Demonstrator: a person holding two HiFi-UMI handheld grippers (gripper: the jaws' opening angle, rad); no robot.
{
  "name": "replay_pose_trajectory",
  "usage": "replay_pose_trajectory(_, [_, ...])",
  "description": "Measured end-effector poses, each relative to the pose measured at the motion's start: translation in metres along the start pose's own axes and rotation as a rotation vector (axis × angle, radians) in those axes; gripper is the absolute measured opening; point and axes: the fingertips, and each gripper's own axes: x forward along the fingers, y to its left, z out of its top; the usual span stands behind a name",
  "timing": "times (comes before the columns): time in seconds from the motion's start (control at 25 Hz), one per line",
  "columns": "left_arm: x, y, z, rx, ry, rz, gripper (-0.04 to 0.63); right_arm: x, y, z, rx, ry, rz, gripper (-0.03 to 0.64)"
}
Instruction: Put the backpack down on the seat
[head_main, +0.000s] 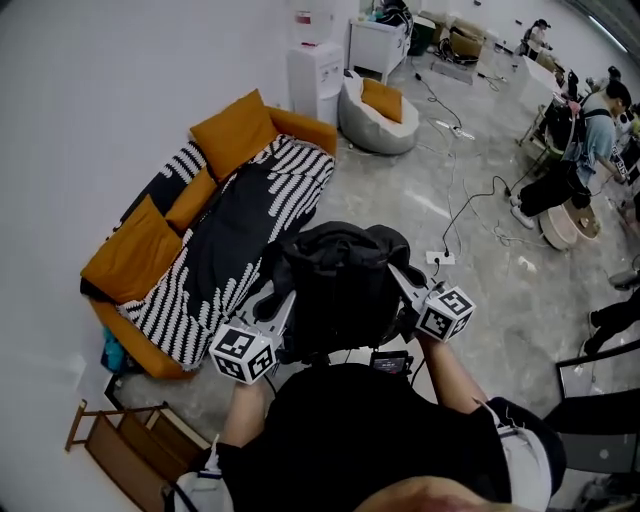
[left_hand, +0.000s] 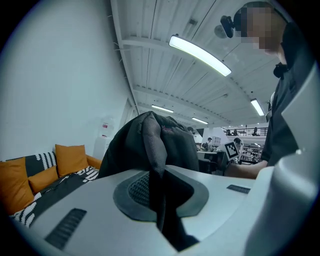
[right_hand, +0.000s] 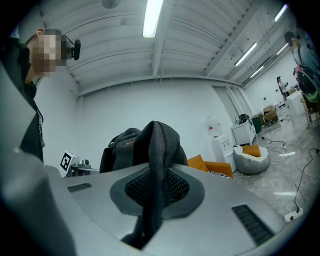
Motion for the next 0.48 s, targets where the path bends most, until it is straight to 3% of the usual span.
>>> replay_pose_trajectory(0.48, [0.055, 0.076, 0.031, -0.011, -0.021, -0.052, 0.038, 0.076, -0.046, 0.024, 0.046, -0.044, -0.013, 0.048])
